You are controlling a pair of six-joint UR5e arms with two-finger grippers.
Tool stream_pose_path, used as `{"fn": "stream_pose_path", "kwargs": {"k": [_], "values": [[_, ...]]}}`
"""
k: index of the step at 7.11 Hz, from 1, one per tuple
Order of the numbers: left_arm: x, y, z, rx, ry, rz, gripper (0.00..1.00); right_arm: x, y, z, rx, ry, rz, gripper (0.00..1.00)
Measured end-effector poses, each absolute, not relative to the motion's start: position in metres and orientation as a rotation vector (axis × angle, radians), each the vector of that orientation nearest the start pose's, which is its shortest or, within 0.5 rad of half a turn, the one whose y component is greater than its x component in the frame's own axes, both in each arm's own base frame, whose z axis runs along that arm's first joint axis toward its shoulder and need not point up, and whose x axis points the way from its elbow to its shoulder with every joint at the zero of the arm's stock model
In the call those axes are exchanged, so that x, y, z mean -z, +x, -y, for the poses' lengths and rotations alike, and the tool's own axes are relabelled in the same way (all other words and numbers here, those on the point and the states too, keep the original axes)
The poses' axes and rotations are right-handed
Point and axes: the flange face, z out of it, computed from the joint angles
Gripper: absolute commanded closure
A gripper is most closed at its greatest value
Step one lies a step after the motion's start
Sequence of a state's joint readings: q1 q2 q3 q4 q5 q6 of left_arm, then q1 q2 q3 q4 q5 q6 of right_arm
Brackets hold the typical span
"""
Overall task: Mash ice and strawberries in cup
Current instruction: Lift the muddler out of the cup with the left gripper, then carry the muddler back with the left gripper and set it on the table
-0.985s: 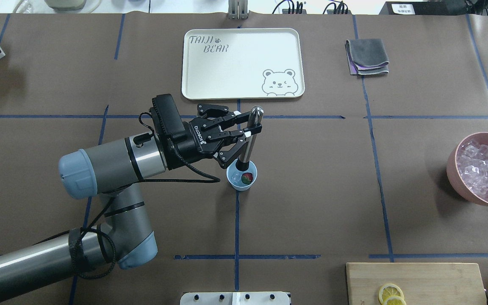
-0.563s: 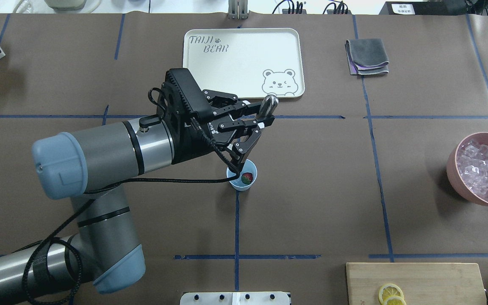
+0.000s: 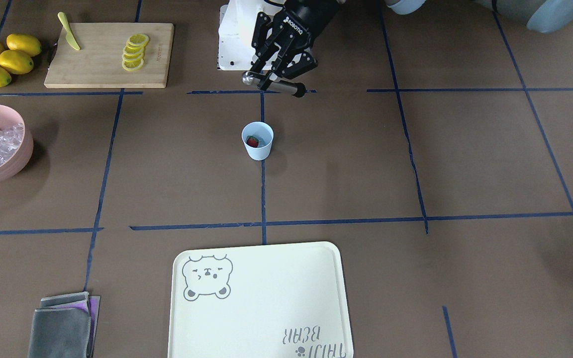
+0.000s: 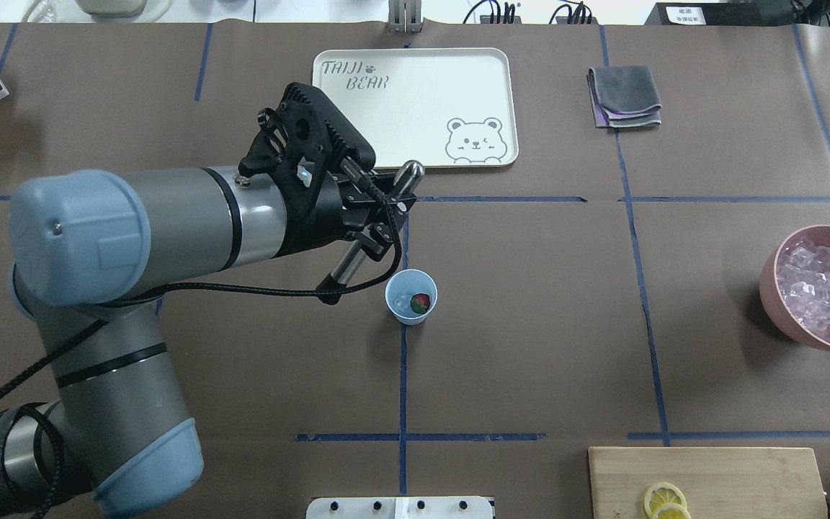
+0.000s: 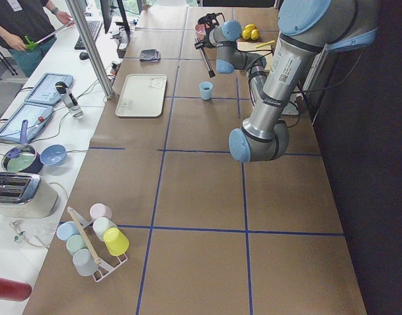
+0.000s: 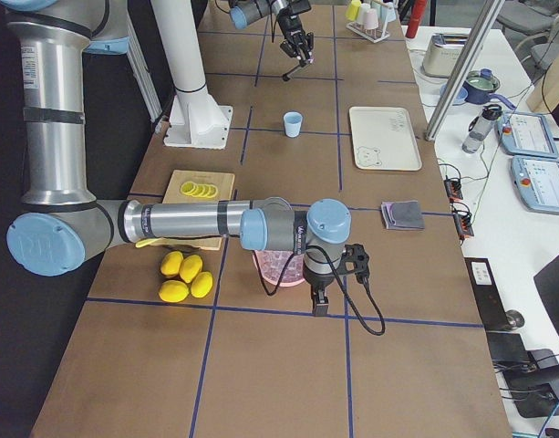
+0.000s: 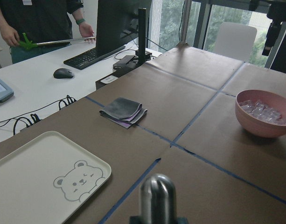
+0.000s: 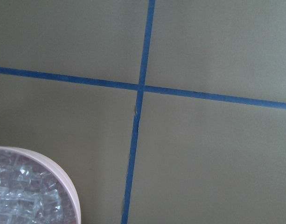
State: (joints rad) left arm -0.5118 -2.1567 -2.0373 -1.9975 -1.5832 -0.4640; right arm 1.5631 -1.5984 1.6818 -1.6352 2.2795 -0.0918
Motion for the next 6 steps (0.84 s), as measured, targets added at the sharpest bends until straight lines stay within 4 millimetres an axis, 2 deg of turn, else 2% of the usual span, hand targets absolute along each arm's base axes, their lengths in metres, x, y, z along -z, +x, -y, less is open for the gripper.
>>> {"fn": "stream_pose_path", "kwargs": {"k": [1, 3, 4, 6], "values": [[-0.096, 0.397, 0.39, -0.506, 0.991, -0.965, 1.0, -0.628, 0.065, 0.481, 0.102, 0.049, 0.707, 0.01], [-0.133, 0.366, 0.43, -0.517, 0.716, -0.839, 1.0, -0.626, 0.065, 0.481, 0.094, 0.05, 0.706, 0.01], [-0.161, 0.35, 0.446, -0.492, 0.581, -0.784, 1.0, -0.625, 0.065, 0.481, 0.092, 0.051, 0.705, 0.01], [-0.224, 0.314, 0.472, -0.4, 0.432, -0.681, 0.92, -0.624, 0.065, 0.481, 0.091, 0.052, 0.703, 0.01]]}}
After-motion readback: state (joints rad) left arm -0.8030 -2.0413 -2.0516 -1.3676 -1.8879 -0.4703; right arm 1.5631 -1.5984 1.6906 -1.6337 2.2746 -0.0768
